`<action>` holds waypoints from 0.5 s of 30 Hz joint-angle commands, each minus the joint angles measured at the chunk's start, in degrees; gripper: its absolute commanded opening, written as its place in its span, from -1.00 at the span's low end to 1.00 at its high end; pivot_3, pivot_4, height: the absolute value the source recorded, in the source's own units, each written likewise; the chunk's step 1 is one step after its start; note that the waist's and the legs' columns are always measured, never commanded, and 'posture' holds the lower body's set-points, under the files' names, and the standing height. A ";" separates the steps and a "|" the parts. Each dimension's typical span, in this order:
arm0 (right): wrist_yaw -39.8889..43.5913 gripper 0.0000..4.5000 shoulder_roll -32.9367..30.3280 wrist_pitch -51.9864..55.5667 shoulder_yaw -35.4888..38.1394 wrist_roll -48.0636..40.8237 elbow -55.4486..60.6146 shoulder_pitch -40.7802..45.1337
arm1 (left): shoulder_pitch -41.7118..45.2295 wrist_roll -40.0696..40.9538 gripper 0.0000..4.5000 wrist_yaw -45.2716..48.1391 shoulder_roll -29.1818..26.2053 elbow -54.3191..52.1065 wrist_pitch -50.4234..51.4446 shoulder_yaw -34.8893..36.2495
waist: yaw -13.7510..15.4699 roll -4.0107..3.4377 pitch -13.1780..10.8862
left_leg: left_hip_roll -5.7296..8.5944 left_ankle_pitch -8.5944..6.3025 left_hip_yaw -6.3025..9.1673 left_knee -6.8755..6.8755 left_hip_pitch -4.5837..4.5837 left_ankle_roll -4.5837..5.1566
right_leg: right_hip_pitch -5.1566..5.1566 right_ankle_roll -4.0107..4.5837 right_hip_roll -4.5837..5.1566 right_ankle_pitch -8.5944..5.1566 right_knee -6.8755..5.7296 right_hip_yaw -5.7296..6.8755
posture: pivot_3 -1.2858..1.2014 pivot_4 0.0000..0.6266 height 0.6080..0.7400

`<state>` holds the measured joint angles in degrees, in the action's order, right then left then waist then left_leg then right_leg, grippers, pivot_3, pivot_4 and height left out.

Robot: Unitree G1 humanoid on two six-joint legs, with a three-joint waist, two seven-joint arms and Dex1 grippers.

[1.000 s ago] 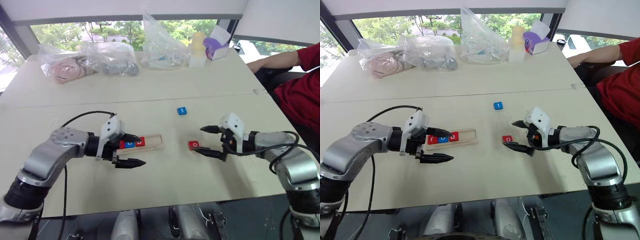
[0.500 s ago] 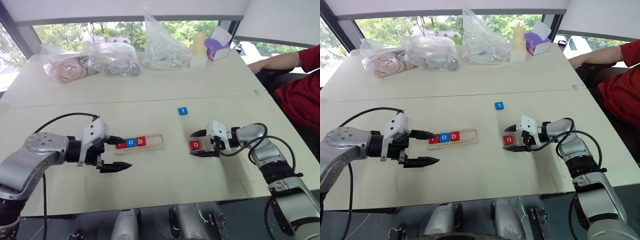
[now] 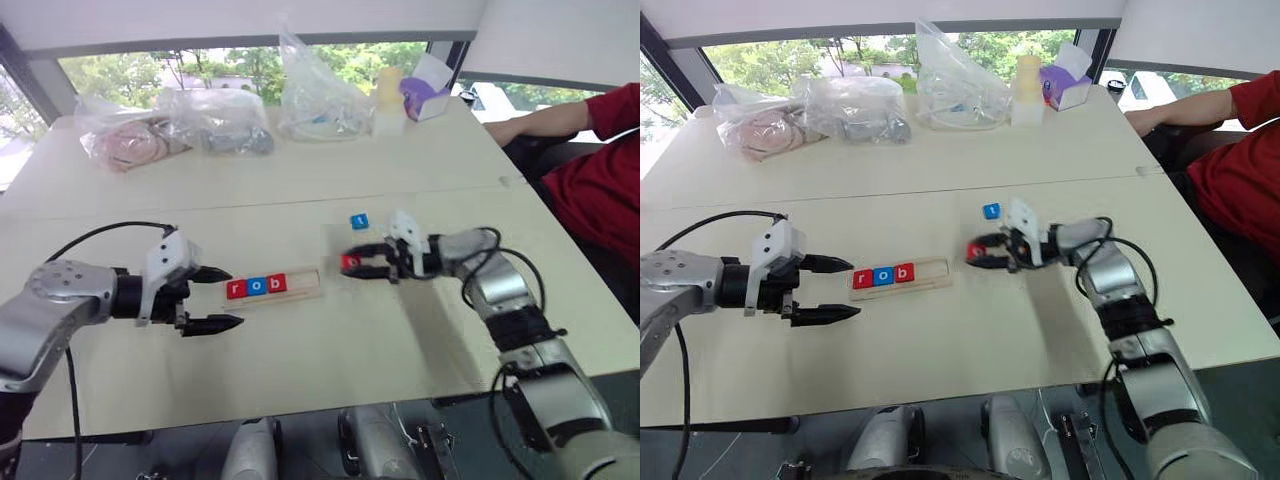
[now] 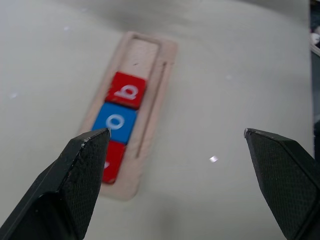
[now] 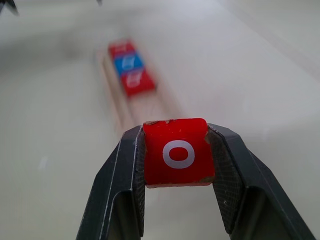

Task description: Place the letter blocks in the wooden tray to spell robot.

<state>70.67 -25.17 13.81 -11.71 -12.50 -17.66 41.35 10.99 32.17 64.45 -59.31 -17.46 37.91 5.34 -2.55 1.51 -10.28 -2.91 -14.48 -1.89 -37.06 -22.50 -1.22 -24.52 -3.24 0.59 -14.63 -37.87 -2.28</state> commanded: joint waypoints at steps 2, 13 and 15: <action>0.52 -0.46 2.47 -0.76 -3.03 1.21 0.79 1.66 | 0.57 -0.30 1.00 0.76 -0.79 0.46 -0.98 1.86 | 0.40 0.00 0.00 | 0.00 0.00 -0.03 0.03 -0.02 0.00 | 0.00 -0.03 0.04 -0.04 0.00 0.01 | 0.03 -0.52 1.00; 3.05 -0.46 10.47 -10.88 -8.10 6.29 -16.48 8.27 | -2.11 0.61 1.00 -3.85 2.63 -3.71 0.94 2.70 | -0.08 0.03 -0.01 | 0.02 -0.01 -0.29 -0.01 -0.05 -0.01 | -0.04 -0.07 0.12 -0.06 0.05 -0.15 | 0.03 -0.52 1.00; 3.38 -0.46 11.38 -12.74 -8.27 7.11 -19.21 9.43 | -2.36 0.63 1.00 -4.69 3.15 -4.22 1.23 2.63 | -0.04 0.03 -0.01 | 0.02 -0.01 -0.29 0.00 -0.03 -0.01 | -0.06 -0.10 0.11 -0.04 0.01 -0.17 | 0.03 -0.52 1.00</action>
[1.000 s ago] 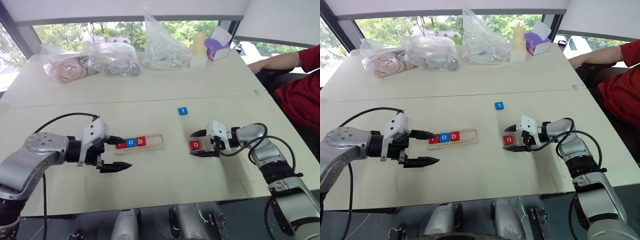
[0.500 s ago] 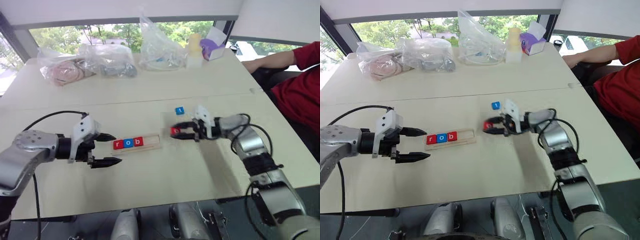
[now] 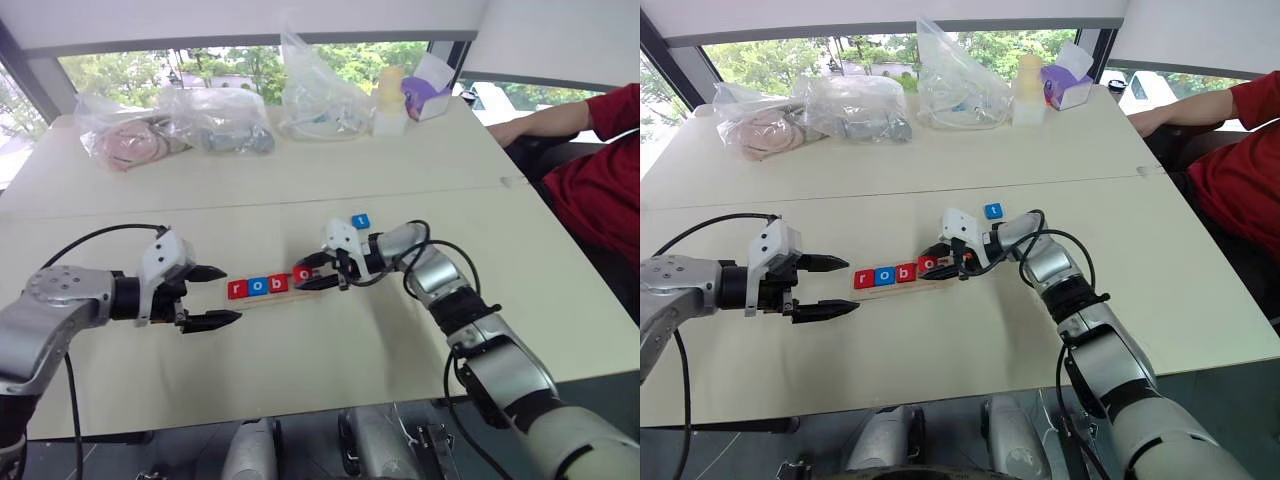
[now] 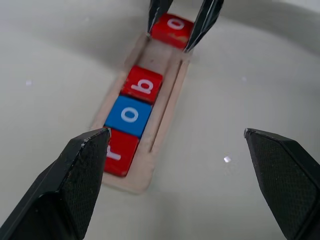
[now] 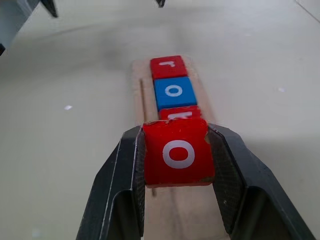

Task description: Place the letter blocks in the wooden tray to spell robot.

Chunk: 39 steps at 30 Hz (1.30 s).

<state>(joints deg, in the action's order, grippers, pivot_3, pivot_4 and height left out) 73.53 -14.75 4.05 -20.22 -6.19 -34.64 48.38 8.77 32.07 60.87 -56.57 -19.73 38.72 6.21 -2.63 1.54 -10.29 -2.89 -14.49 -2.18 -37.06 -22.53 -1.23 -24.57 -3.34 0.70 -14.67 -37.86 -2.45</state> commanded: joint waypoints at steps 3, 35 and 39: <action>1.27 -0.46 2.22 -4.60 0.52 1.27 -5.37 3.77 | -0.42 1.01 1.00 -2.45 1.31 -2.83 1.02 1.88 | 0.07 0.00 0.00 | 0.00 0.00 0.01 0.01 0.00 0.00 | -0.02 -0.08 0.00 0.05 -0.01 0.00 | 0.03 -0.52 1.00; -0.16 0.97 5.35 -14.10 2.79 6.49 -18.41 7.99 | -2.52 0.85 1.00 -6.13 2.30 -4.64 1.17 1.74 | 0.00 0.00 0.00 | -0.01 0.00 0.01 0.03 0.02 0.00 | -0.01 0.02 0.02 -0.01 -0.04 -0.01 | 0.03 -0.52 1.00; -0.06 0.97 5.49 -12.78 3.72 5.79 -18.05 7.62 | -1.86 0.39 1.00 -6.20 2.58 -4.17 0.87 1.01 | 0.03 0.00 0.00 | -0.01 0.00 0.01 0.03 0.02 0.00 | -0.01 0.02 0.02 -0.01 -0.04 -0.01 | 0.03 -0.52 1.00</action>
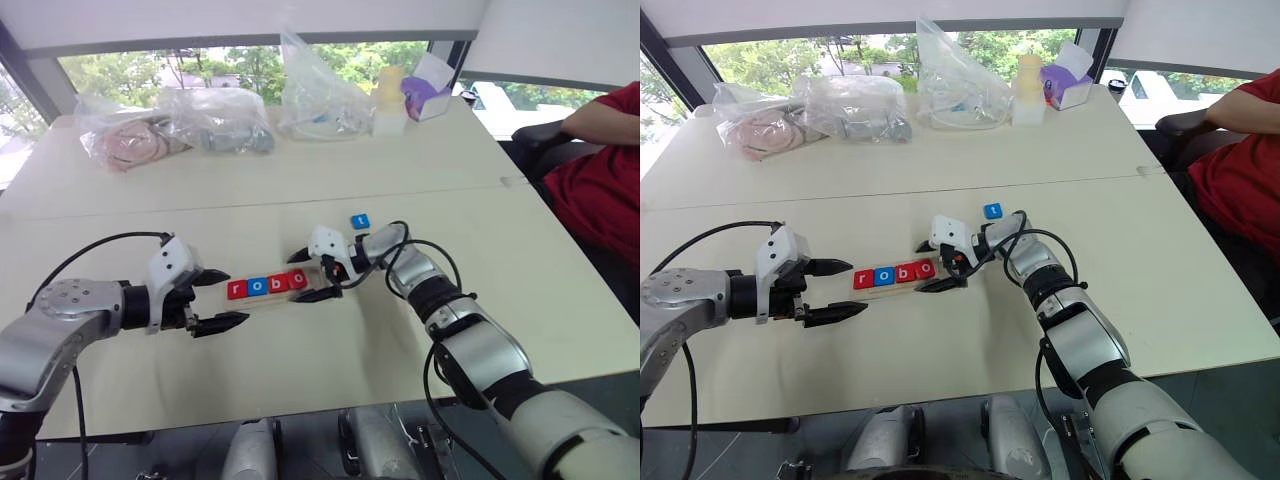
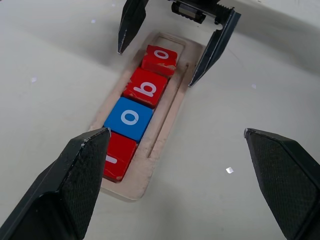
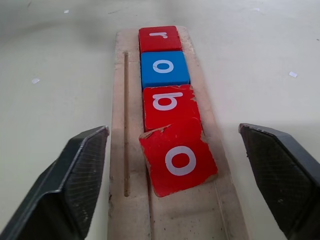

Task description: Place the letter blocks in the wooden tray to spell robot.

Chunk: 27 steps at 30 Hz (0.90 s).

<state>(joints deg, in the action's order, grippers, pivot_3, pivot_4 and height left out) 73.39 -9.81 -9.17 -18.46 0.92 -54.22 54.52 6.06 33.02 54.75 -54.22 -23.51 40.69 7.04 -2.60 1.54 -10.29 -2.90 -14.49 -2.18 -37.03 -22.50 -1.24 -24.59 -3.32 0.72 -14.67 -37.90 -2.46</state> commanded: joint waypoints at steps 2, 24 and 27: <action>0.07 0.97 0.76 1.42 2.65 -1.68 1.57 1.43 | 1.02 -0.68 1.00 0.01 0.27 -0.25 -1.16 0.04 | 0.01 0.00 0.00 | 0.00 0.00 0.00 0.00 0.00 0.00 | 0.00 0.00 0.00 0.00 0.00 0.00 | 0.03 -0.52 1.00; -3.44 0.97 1.48 -0.21 4.33 -0.59 -0.18 2.15 | 1.29 -1.87 1.00 0.11 1.22 0.14 -1.60 -0.91 | -0.03 0.00 0.00 | 0.00 0.00 -0.01 0.01 0.00 0.00 | 0.00 0.01 0.00 0.00 0.00 -0.01 | 0.03 -0.52 1.00; -1.38 0.97 0.87 1.88 5.45 -2.69 4.17 0.71 | 1.07 -1.91 1.00 0.01 1.24 0.09 -1.73 -0.83 | -0.02 -0.01 0.00 | 0.00 0.00 0.00 0.01 0.00 0.00 | 0.00 0.00 0.00 0.00 0.00 -0.01 | 0.03 -0.52 1.00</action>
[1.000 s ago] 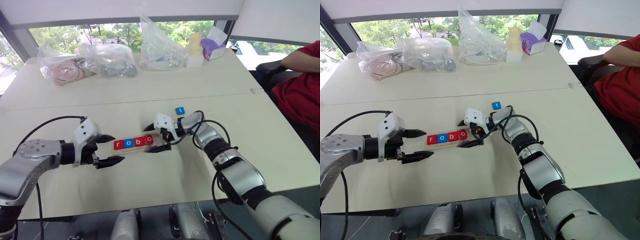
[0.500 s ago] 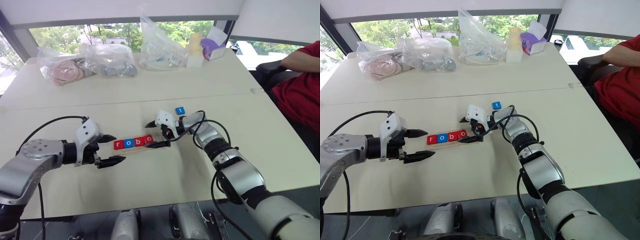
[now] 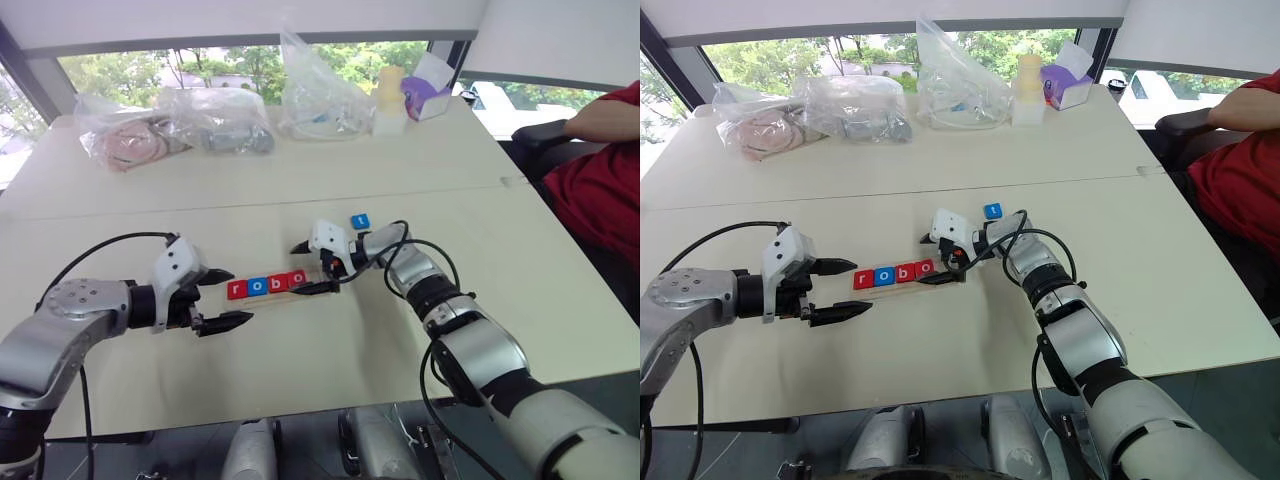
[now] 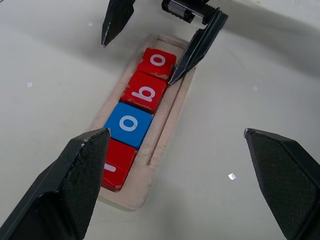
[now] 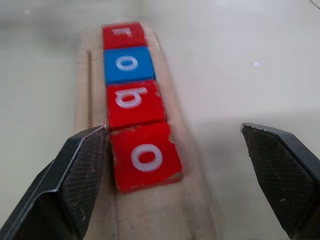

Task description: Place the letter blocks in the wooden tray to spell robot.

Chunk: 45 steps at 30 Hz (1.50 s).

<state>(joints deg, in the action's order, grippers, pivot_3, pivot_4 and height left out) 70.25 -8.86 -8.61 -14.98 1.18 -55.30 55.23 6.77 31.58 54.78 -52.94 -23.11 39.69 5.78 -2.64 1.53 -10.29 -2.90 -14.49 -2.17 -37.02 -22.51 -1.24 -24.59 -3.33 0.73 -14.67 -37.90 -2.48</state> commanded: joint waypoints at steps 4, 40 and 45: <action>0.89 0.97 -1.58 5.60 4.24 -5.41 11.81 -2.32 | 0.15 -0.47 1.00 -0.17 0.02 -0.52 -0.80 0.59 | 0.07 0.00 0.00 | 0.00 0.00 0.00 0.00 0.00 0.00 | 0.00 -0.06 0.01 0.03 0.00 0.00 | 0.03 -0.52 1.00; -65.04 -0.30 5.23 35.37 16.89 -1.39 20.36 -6.78 | 16.62 -4.13 1.00 -5.38 11.22 8.44 -5.43 -3.00 | -0.98 0.03 0.01 | 0.04 0.00 -0.09 0.06 -0.34 -0.01 | -0.33 -0.22 -0.04 0.10 0.04 -0.21 | 0.03 -0.52 1.00; -65.05 -0.45 5.34 35.78 16.93 -1.87 21.75 -7.13 | 15.99 -3.73 1.00 -5.91 11.72 7.49 -4.94 -2.77 | -1.24 0.03 0.01 | 0.04 0.00 -0.04 0.05 -0.37 -0.01 | -0.33 -0.22 -0.03 0.11 0.04 -0.18 | 0.03 -0.52 1.00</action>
<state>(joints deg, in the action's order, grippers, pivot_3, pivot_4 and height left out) 5.55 -3.45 27.25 1.63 -0.33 -35.23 47.48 22.63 27.19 49.26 -41.07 -13.68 34.86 1.23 -3.87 1.56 -10.28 -2.86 -14.48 -2.21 -36.96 -22.87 -1.24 -24.92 -3.55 0.69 -14.57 -37.86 -2.66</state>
